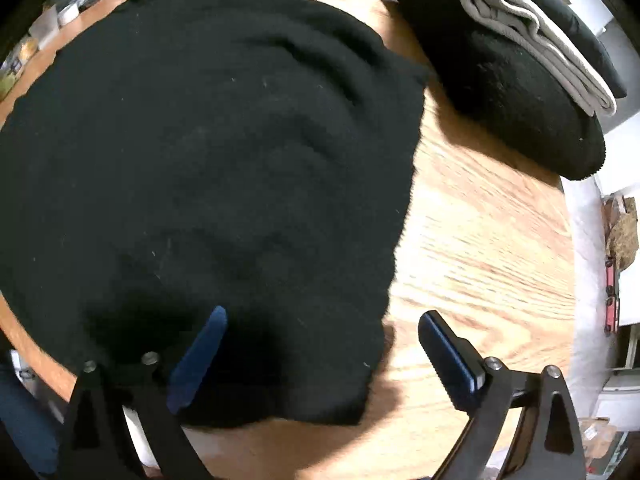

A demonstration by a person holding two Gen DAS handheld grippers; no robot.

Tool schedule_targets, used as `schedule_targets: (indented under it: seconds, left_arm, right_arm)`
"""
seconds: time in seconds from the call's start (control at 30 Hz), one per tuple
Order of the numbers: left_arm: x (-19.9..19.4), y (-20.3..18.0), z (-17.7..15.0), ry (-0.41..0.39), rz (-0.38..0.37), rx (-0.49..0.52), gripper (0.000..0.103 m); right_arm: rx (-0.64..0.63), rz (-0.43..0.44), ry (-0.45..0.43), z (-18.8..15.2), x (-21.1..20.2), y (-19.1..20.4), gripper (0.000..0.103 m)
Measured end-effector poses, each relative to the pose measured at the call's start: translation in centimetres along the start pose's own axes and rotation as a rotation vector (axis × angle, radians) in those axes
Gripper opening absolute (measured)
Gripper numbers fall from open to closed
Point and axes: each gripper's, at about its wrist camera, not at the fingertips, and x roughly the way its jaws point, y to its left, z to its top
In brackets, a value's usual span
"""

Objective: Fold clothes

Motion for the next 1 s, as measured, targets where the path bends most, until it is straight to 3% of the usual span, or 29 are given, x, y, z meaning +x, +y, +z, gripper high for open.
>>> schedule_targets:
  seconds: [0.07, 0.17, 0.3, 0.37, 0.4, 0.53, 0.67, 0.73, 0.77, 0.83, 0.87, 0.93, 1.0]
  left_arm:
    - [0.2, -0.1, 0.3, -0.003, -0.005, -0.009, 0.082]
    - [0.6, -0.4, 0.8, -0.002, -0.028, -0.020, 0.082]
    - [1.1, -0.2, 1.0, 0.001, 0.018, -0.030, 0.082]
    - [1.2, 0.0, 0.7, 0.006, 0.048, -0.024, 0.082]
    - [1.3, 0.0, 0.6, 0.013, 0.064, -0.017, 0.082]
    - [2.4, -0.8, -0.6, 0.064, 0.097, 0.049, 0.082]
    - [3.8, -3.5, -2.7, 0.169, 0.048, 0.160, 0.082]
    - [4.2, -4.5, -3.2, 0.209, 0.040, 0.194, 0.082]
    - [4.1, -4.8, -3.0, 0.214, 0.034, 0.198, 0.082]
    - [2.7, -5.0, -1.3, 0.173, -0.003, 0.180, 0.082]
    - [1.7, -4.9, 0.0, 0.133, -0.015, 0.172, 0.082]
    - [-0.4, -4.5, 3.7, 0.029, -0.001, 0.149, 0.082]
    - [-1.5, -3.6, 7.5, -0.067, 0.061, 0.113, 0.082]
  right_arm:
    - [0.015, 0.012, -0.011, 0.5, -0.2, 0.0, 0.090]
    - [0.025, 0.005, -0.064, 2.2, -0.7, 0.9, 0.089]
    - [-0.026, -0.003, -0.049, 4.2, 0.8, 3.1, 0.090]
    - [-0.062, -0.046, -0.065, 4.6, 1.3, 3.5, 0.102]
    - [-0.076, -0.052, -0.063, 5.0, 1.5, 3.5, 0.103]
    - [-0.131, -0.062, -0.042, 6.8, 2.6, 3.7, 0.102]
    - [-0.204, -0.201, -0.036, 9.0, 3.3, 4.1, 0.102]
    - [-0.182, -0.179, -0.023, 10.0, 3.6, 3.9, 0.102]
    - [-0.171, -0.168, -0.017, 10.5, 3.7, 3.7, 0.094]
    - [-0.130, -0.126, -0.013, 11.6, 3.4, 3.7, 0.078]
    - [-0.104, -0.113, -0.044, 12.2, 2.6, 3.9, 0.077]
    - [-0.047, -0.067, -0.150, 13.8, 0.4, 4.4, 0.083]
    - [0.042, 0.037, -0.313, 16.0, -2.4, 5.4, 0.092]
